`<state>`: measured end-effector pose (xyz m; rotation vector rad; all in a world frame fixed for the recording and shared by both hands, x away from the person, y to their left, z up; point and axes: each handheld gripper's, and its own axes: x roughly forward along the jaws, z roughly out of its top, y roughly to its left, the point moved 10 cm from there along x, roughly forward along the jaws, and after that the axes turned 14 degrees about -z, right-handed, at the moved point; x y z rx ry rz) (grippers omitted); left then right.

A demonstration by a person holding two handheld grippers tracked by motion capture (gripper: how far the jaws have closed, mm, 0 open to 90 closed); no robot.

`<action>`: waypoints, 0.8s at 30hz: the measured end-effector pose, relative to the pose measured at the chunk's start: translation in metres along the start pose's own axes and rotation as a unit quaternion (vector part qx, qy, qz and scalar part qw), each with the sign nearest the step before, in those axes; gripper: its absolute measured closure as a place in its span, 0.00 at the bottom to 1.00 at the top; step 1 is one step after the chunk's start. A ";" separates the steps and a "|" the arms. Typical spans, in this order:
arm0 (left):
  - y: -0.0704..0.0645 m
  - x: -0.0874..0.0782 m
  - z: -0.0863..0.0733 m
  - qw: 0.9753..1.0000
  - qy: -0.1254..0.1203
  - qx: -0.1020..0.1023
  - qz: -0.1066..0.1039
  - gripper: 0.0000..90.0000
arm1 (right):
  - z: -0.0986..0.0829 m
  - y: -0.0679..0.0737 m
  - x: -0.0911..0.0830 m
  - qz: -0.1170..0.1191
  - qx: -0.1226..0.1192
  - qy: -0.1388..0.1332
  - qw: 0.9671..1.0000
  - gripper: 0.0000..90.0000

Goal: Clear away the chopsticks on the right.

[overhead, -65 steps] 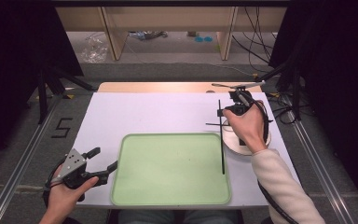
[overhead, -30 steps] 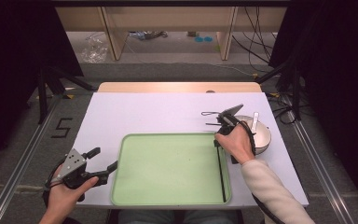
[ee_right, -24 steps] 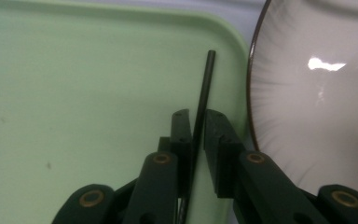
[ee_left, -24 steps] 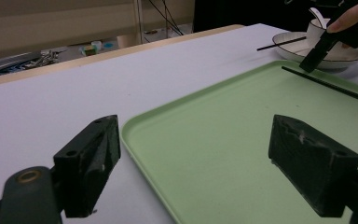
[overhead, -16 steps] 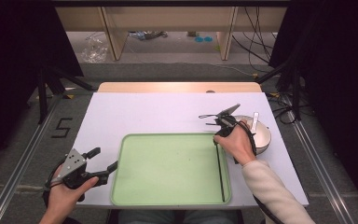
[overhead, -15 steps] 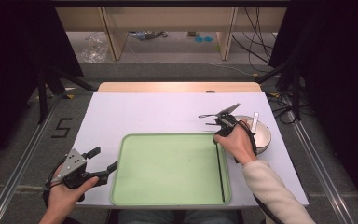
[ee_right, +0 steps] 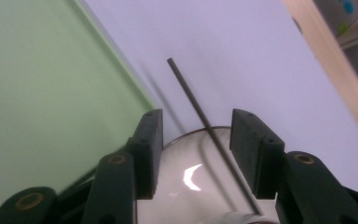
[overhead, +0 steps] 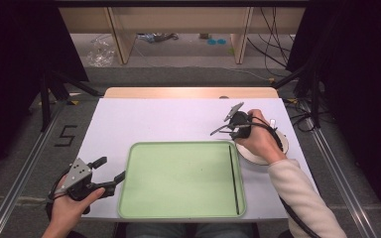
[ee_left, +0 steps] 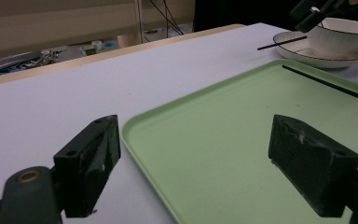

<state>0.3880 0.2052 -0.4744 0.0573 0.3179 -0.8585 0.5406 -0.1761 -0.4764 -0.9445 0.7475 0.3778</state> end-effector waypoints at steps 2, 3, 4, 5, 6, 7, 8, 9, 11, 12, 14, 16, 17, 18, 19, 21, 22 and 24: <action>0.000 0.000 0.000 1.000 0.000 0.001 0.000 0.19 | -0.001 -0.007 0.004 -0.018 -0.048 0.010 0.999 0.62; 0.000 0.000 0.000 1.000 0.000 0.000 0.000 0.19 | 0.001 -0.008 0.007 -0.017 -0.075 0.005 0.997 0.62; 0.000 0.000 0.000 1.000 0.000 0.000 0.000 0.19 | 0.001 -0.006 0.010 -0.011 -0.101 0.009 0.995 0.63; 0.000 0.000 0.000 1.000 0.001 0.001 0.000 0.19 | 0.001 -0.005 0.012 -0.011 -0.115 0.012 0.993 0.64; 0.000 0.000 0.000 1.000 0.000 0.001 0.000 0.19 | 0.002 -0.006 0.016 -0.013 -0.144 0.005 0.989 0.65; 0.000 0.000 0.000 1.000 0.000 0.000 0.000 0.19 | 0.004 -0.005 0.020 -0.018 -0.159 0.006 0.987 0.66; 0.000 0.000 0.000 1.000 0.000 0.001 -0.001 0.19 | 0.004 0.001 0.023 -0.012 -0.155 0.012 0.988 0.67; 0.000 0.000 0.000 1.000 0.000 0.001 -0.001 0.19 | 0.005 0.003 0.026 -0.008 -0.160 0.012 0.987 0.69; 0.000 0.000 0.000 1.000 0.000 0.000 -0.001 0.19 | 0.007 0.006 0.032 -0.002 -0.166 0.011 0.986 0.71; 0.000 0.000 0.000 1.000 0.000 0.000 -0.002 0.19 | 0.006 0.009 0.034 0.001 -0.163 0.019 0.987 0.74; 0.000 0.000 0.000 1.000 -0.002 -0.007 0.000 0.19 | 0.006 0.010 0.040 0.000 -0.166 0.022 0.986 0.79; 0.000 0.000 -0.001 1.000 -0.002 -0.007 -0.001 0.19 | 0.005 0.013 0.044 0.005 -0.166 0.022 0.986 0.79; 0.000 0.000 0.000 1.000 -0.001 -0.003 -0.002 0.19 | 0.005 0.014 0.046 0.005 -0.165 0.022 0.986 0.78; -0.001 0.000 -0.001 1.000 -0.003 -0.010 -0.001 0.19 | 0.006 0.014 0.048 0.001 -0.166 0.022 0.986 0.78; 0.000 0.000 0.000 1.000 -0.002 -0.008 0.000 0.19 | 0.006 0.014 0.049 0.002 -0.168 0.020 0.986 0.77; 0.000 0.000 0.000 1.000 -0.001 -0.005 -0.001 0.19 | 0.007 0.015 0.051 0.001 -0.170 0.021 0.985 0.77; 0.000 0.001 0.000 1.000 -0.003 -0.006 -0.001 0.19 | 0.007 0.015 0.053 0.003 -0.175 0.021 0.984 0.77; 0.000 0.001 0.000 1.000 -0.004 -0.006 -0.002 0.19 | 0.007 0.014 0.056 0.001 -0.176 0.024 0.984 0.77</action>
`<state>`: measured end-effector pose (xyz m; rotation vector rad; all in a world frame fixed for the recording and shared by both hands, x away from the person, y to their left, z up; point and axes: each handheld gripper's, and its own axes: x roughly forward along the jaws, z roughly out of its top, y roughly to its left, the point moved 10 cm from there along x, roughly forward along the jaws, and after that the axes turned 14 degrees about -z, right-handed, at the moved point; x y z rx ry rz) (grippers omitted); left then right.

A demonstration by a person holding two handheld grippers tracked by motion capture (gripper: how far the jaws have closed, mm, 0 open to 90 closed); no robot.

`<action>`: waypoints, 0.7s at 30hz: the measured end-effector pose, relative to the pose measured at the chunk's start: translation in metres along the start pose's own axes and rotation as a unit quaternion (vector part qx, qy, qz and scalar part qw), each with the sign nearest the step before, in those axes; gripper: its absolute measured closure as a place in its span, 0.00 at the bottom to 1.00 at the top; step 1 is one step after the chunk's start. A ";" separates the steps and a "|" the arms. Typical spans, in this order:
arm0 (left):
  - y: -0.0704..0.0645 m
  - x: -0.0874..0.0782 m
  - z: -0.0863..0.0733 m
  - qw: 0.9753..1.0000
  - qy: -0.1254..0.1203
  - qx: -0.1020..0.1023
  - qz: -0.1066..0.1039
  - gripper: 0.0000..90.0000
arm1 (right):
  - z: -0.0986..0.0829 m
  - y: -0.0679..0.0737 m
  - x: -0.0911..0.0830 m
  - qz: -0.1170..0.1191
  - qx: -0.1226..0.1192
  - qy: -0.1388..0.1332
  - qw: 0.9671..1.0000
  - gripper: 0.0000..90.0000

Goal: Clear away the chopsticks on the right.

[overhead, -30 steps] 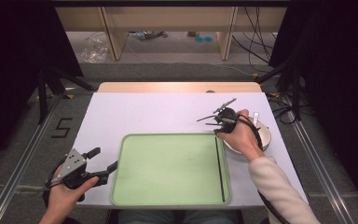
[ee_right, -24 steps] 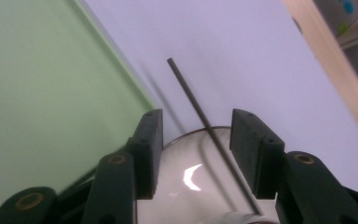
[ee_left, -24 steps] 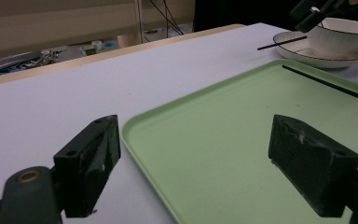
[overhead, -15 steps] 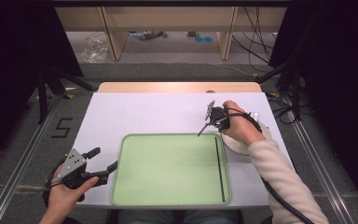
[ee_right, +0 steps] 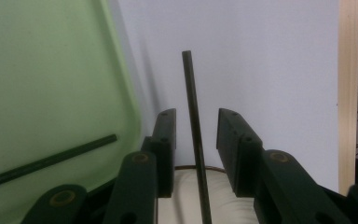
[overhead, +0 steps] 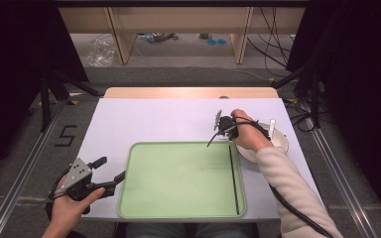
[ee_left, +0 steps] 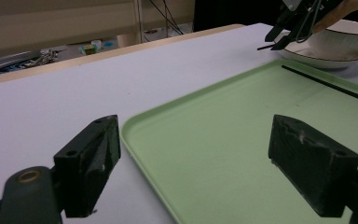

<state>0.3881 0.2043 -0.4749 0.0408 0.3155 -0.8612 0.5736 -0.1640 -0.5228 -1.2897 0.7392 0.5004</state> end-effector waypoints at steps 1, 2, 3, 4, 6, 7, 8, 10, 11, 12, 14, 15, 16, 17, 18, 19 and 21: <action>0.000 -0.001 0.000 1.000 0.002 0.000 0.001 0.19 | 0.000 0.001 0.002 0.002 0.001 0.002 1.000 0.78; 0.001 -0.001 0.000 1.000 0.004 0.003 0.001 0.19 | -0.001 0.001 0.003 0.000 0.003 0.006 1.000 0.79; 0.000 -0.001 0.000 1.000 0.001 -0.005 0.002 0.19 | -0.002 0.001 0.005 -0.001 -0.003 0.009 1.000 0.79; 0.001 -0.001 0.000 1.000 0.004 0.003 0.000 0.19 | -0.002 0.002 0.007 0.002 -0.003 0.009 1.000 0.80; 0.000 -0.001 -0.001 1.000 0.002 -0.002 0.000 0.19 | -0.001 0.002 0.010 -0.003 -0.009 0.008 1.000 0.82; 0.000 -0.001 0.000 1.000 0.003 0.000 0.000 0.19 | -0.001 0.003 0.011 0.000 -0.008 0.010 1.000 0.83; 0.000 -0.001 0.000 1.000 0.002 0.000 0.000 0.19 | 0.000 0.002 0.013 -0.003 -0.017 0.007 1.000 0.85; 0.000 -0.001 0.000 1.000 0.003 -0.001 0.001 0.19 | 0.000 0.003 0.014 -0.001 -0.015 0.010 1.000 0.89; 0.000 -0.001 0.000 1.000 0.002 -0.001 0.001 0.19 | 0.001 0.002 0.015 -0.005 -0.025 0.006 1.000 0.93; 0.000 -0.001 0.000 1.000 0.003 0.001 0.000 0.19 | 0.001 0.001 0.015 -0.005 -0.028 0.005 1.000 0.95; 0.000 -0.001 0.000 1.000 0.002 -0.001 0.000 0.19 | 0.000 0.000 0.016 -0.010 -0.036 0.005 0.999 0.96; 0.001 -0.001 0.000 1.000 0.004 0.005 -0.001 0.19 | 0.001 0.001 0.015 -0.006 -0.040 0.003 0.999 0.97; 0.000 -0.001 0.000 1.000 0.002 -0.002 0.001 0.19 | 0.001 0.001 0.015 -0.012 -0.043 0.002 0.999 0.97; 0.000 -0.001 0.000 1.000 0.003 -0.001 0.001 0.19 | 0.001 0.001 0.014 -0.014 -0.045 0.000 0.999 0.97; 0.000 -0.001 0.000 1.000 0.003 0.001 0.000 0.19 | 0.002 0.000 0.013 -0.019 -0.045 -0.003 0.999 0.97; 0.001 -0.001 0.000 1.000 0.004 0.005 -0.001 0.19 | 0.002 -0.001 0.012 -0.020 -0.048 -0.005 0.999 0.97; 0.000 -0.001 0.000 1.000 0.001 -0.004 0.001 0.19 | 0.004 -0.005 0.009 -0.031 -0.052 -0.013 0.998 0.97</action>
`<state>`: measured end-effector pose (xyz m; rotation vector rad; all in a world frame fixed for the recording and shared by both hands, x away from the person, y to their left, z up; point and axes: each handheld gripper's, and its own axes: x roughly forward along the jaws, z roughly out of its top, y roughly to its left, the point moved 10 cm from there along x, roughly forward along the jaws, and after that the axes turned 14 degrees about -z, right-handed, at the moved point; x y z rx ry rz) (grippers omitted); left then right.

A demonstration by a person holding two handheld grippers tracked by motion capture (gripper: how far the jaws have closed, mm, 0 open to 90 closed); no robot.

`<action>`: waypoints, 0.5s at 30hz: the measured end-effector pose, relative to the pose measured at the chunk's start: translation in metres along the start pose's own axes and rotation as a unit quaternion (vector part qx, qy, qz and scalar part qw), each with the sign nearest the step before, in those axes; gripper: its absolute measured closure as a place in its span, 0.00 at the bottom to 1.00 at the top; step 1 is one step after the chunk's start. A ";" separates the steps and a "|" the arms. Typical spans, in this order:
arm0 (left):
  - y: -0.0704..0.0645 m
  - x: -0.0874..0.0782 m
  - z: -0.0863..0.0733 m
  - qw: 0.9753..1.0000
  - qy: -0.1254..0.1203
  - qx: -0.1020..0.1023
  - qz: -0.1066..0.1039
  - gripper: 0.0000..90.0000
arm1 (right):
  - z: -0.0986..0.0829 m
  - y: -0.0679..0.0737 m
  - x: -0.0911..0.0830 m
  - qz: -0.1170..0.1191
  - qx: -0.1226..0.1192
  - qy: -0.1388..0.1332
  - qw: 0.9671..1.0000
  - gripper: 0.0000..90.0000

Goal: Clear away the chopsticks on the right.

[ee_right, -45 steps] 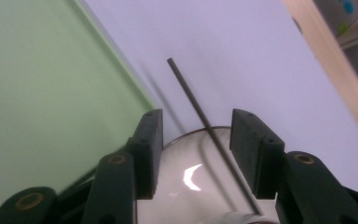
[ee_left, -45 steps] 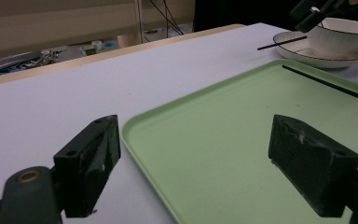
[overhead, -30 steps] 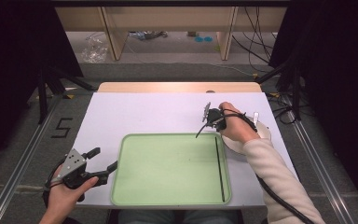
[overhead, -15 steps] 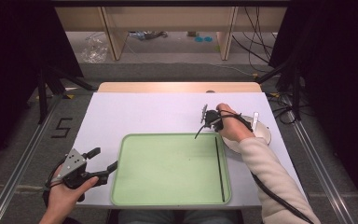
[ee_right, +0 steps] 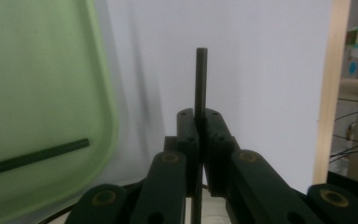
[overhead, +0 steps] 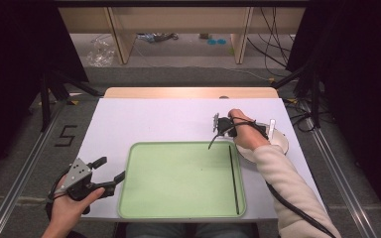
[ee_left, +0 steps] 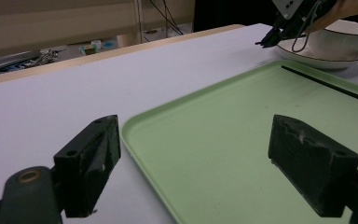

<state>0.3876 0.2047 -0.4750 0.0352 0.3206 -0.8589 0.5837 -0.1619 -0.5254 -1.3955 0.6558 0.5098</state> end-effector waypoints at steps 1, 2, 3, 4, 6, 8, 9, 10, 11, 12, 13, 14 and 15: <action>0.000 0.000 0.000 1.000 -0.001 -0.001 0.000 0.19 | 0.001 -0.002 -0.002 -0.004 0.000 -0.006 1.000 0.97; 0.001 0.000 0.000 1.000 0.002 0.006 0.000 0.19 | 0.002 -0.005 -0.003 -0.010 -0.001 -0.013 1.000 0.97; 0.001 0.000 0.001 1.000 0.001 0.008 -0.001 0.19 | 0.002 -0.007 -0.006 -0.013 0.008 -0.014 1.000 0.97; 0.000 0.000 0.000 1.000 -0.002 -0.001 -0.001 0.19 | 0.004 -0.010 -0.008 -0.019 0.011 -0.022 1.000 0.97; 0.001 -0.001 0.000 1.000 0.003 0.008 0.000 0.19 | 0.005 -0.016 -0.012 -0.034 0.020 -0.032 0.999 0.97; 0.001 0.000 0.000 1.000 0.002 0.007 -0.001 0.19 | 0.006 -0.021 -0.016 -0.046 0.031 -0.037 0.998 0.97; 0.000 0.000 0.000 1.000 0.001 0.005 -0.001 0.19 | 0.006 -0.023 -0.019 -0.049 0.034 -0.043 0.997 0.97; 0.001 0.000 0.000 1.000 0.002 0.008 -0.001 0.19 | 0.007 -0.025 -0.021 -0.052 0.042 -0.051 0.996 0.97; 0.001 0.000 0.000 1.000 0.002 0.005 -0.001 0.19 | 0.008 -0.027 -0.023 -0.056 0.056 -0.058 0.995 0.97; 0.001 0.000 0.000 1.000 0.002 0.004 0.001 0.19 | 0.009 -0.029 -0.026 -0.057 0.060 -0.065 0.994 0.97; 0.000 0.000 0.000 1.000 0.000 0.004 0.000 0.19 | 0.010 -0.031 -0.028 -0.060 0.063 -0.070 0.994 0.97; 0.000 0.000 0.000 1.000 -0.002 0.004 -0.001 0.19 | 0.010 -0.033 -0.030 -0.065 0.073 -0.074 0.993 0.97; 0.000 0.000 0.000 1.000 0.001 0.004 0.001 0.19 | 0.011 -0.034 -0.032 -0.062 0.075 -0.078 0.992 0.97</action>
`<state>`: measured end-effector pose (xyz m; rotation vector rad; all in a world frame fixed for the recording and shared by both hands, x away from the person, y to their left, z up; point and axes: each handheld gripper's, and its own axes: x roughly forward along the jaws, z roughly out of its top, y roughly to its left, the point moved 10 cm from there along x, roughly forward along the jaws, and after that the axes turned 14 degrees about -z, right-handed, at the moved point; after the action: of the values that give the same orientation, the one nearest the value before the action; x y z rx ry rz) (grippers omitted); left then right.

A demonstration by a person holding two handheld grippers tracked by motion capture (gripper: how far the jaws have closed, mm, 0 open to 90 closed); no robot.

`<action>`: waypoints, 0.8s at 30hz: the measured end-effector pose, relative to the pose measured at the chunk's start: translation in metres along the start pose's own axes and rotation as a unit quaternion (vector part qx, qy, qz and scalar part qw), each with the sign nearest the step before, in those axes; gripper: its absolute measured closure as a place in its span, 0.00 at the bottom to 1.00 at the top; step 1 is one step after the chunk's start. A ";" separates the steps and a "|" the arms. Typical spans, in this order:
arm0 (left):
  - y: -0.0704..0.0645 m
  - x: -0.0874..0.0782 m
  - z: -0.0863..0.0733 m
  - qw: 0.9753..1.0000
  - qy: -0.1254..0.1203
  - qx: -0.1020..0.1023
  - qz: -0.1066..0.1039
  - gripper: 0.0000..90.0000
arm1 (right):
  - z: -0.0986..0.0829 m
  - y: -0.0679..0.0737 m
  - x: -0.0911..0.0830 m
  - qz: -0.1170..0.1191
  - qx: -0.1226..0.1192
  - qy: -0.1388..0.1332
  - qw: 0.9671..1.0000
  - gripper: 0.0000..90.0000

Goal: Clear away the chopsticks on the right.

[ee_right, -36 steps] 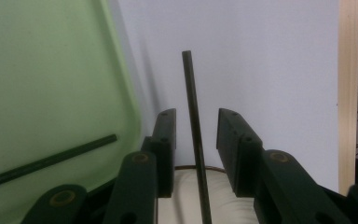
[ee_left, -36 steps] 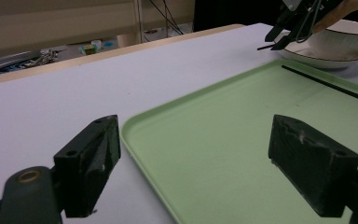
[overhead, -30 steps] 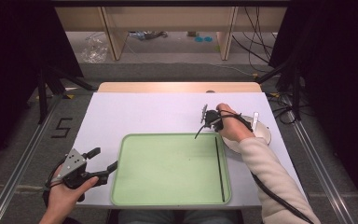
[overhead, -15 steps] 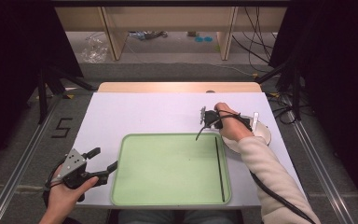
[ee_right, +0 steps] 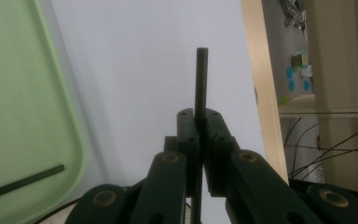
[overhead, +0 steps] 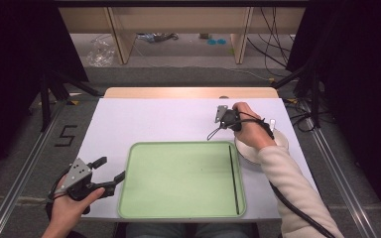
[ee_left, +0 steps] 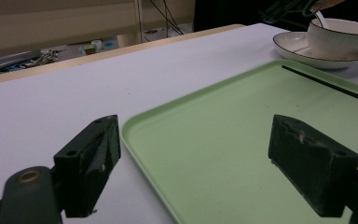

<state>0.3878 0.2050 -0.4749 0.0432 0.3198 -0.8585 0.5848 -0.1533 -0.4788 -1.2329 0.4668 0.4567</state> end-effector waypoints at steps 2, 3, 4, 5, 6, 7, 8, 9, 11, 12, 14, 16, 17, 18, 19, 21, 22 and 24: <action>0.000 0.001 0.000 1.000 -0.003 0.000 -0.001 0.19 | 0.001 -0.006 -0.003 -0.014 -0.013 -0.009 1.000 0.97; 0.000 0.000 0.000 1.000 -0.001 -0.001 0.000 0.19 | 0.003 -0.005 -0.006 -0.011 -0.001 -0.011 1.000 0.97; 0.000 0.000 0.000 1.000 0.000 -0.001 0.000 0.19 | 0.005 -0.008 -0.007 -0.018 0.001 -0.015 1.000 0.97; 0.000 0.000 0.000 1.000 0.000 -0.001 0.000 0.19 | 0.007 -0.009 -0.009 -0.022 0.009 -0.020 1.000 0.97; 0.000 0.000 0.000 1.000 -0.002 -0.006 0.001 0.19 | 0.008 -0.009 -0.011 -0.020 0.012 -0.023 0.999 0.97; 0.001 0.000 0.000 1.000 0.001 0.004 -0.001 0.19 | 0.010 -0.012 -0.013 -0.026 0.021 -0.029 0.999 0.97; 0.001 0.000 0.000 1.000 0.001 0.004 0.000 0.19 | 0.012 -0.013 -0.014 -0.027 0.023 -0.036 0.999 0.97; 0.001 0.000 0.000 1.000 0.001 0.004 0.000 0.19 | 0.013 -0.013 -0.015 -0.026 0.026 -0.038 0.999 0.97; 0.000 0.000 0.000 1.000 0.000 0.002 -0.001 0.19 | 0.016 -0.015 -0.019 -0.034 0.039 -0.048 0.997 0.97; 0.000 0.000 0.000 1.000 0.000 0.000 0.000 0.19 | 0.017 -0.017 -0.020 -0.037 0.038 -0.052 0.997 0.97; 0.001 0.000 0.000 1.000 0.001 0.004 0.000 0.19 | 0.019 -0.019 -0.024 -0.043 0.046 -0.061 0.996 0.97; 0.001 0.000 0.000 1.000 0.001 0.002 0.001 0.19 | 0.023 -0.019 -0.028 -0.044 0.068 -0.074 0.994 0.97; 0.001 0.000 0.000 1.000 0.001 0.004 0.000 0.19 | 0.024 -0.020 -0.030 -0.047 0.075 -0.078 0.993 0.97; 0.001 0.000 0.000 1.000 0.001 0.004 -0.001 0.19 | 0.025 -0.021 -0.033 -0.048 0.079 -0.081 0.992 0.97; 0.000 0.000 0.000 1.000 -0.002 -0.005 0.000 0.19 | 0.026 -0.022 -0.035 -0.052 0.085 -0.087 0.991 0.97; 0.000 0.000 0.000 1.000 -0.002 -0.005 0.000 0.19 | 0.027 -0.025 -0.039 -0.056 0.096 -0.094 0.989 0.97; 0.000 0.000 0.000 1.000 -0.001 -0.006 0.001 0.19 | 0.028 -0.026 -0.042 -0.062 0.105 -0.100 0.987 0.97; 0.000 0.000 0.000 1.000 -0.002 -0.004 0.000 0.19 | 0.029 -0.027 -0.047 -0.055 0.126 -0.110 0.984 0.97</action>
<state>0.3878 0.2046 -0.4750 0.0340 0.3192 -0.8572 0.5644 -0.1366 -0.4237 -0.9455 0.2579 0.4200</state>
